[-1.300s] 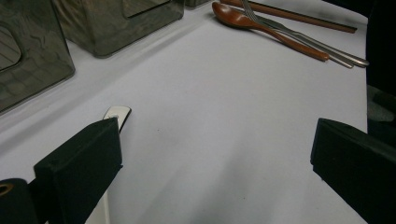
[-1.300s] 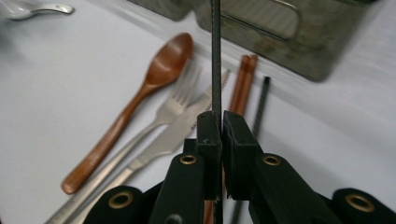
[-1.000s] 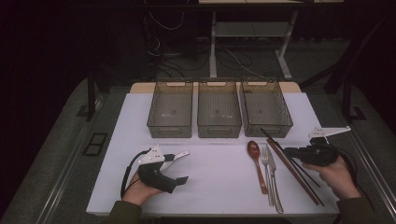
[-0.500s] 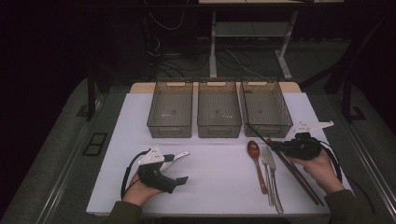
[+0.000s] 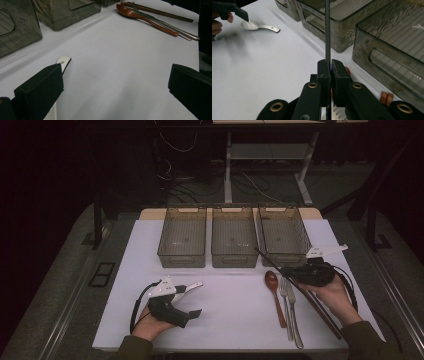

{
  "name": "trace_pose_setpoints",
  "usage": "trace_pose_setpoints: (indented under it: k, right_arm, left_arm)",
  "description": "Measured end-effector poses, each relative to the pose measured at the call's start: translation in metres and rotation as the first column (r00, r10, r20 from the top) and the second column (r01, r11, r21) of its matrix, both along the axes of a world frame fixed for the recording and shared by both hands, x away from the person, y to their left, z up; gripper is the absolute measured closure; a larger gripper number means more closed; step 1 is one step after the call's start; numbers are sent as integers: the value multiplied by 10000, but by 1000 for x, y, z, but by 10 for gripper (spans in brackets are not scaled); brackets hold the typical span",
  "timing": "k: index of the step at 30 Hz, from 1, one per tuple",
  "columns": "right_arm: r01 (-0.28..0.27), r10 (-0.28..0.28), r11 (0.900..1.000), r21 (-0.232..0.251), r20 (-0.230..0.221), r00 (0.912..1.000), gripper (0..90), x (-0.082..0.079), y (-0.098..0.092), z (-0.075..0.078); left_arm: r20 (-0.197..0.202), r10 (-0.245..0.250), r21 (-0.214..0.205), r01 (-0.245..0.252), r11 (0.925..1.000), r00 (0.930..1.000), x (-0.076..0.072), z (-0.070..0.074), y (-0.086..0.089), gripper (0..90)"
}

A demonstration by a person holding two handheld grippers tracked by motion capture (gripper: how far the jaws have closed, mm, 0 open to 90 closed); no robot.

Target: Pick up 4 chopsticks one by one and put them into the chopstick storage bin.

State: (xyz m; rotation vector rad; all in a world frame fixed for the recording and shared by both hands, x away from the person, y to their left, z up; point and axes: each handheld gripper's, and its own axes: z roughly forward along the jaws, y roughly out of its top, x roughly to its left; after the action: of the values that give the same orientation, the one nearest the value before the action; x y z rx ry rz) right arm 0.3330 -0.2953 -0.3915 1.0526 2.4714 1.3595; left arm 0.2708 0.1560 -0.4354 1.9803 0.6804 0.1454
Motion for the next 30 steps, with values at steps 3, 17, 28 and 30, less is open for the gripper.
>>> trace_pose_setpoints:
  k: [3, 17, 28, 30]
  right_arm:
    - [-37, 37, 10000, 23, 74, 10000, 857, 3, 6, 2]
    - [-104, 98, 9998, 196, 311, 9995, 857, 17, 31, 18]
    - [-74, 64, 9997, 250, 412, 9991, 856, 32, 51, 32]
    - [-89, 77, 9996, 278, 434, 9990, 857, 36, 54, 33]
  left_arm:
    - [25, 2, -16, -2, 10000, 10000, 0, 0, 0, 0]
    - [343, -156, 323, 145, 9994, 9993, -2, -1, 0, 0]
    - [245, -201, 357, 192, 9992, 9995, -2, -2, 1, 0]
    - [245, -206, 350, 197, 9992, 9995, -2, -2, 1, 0]
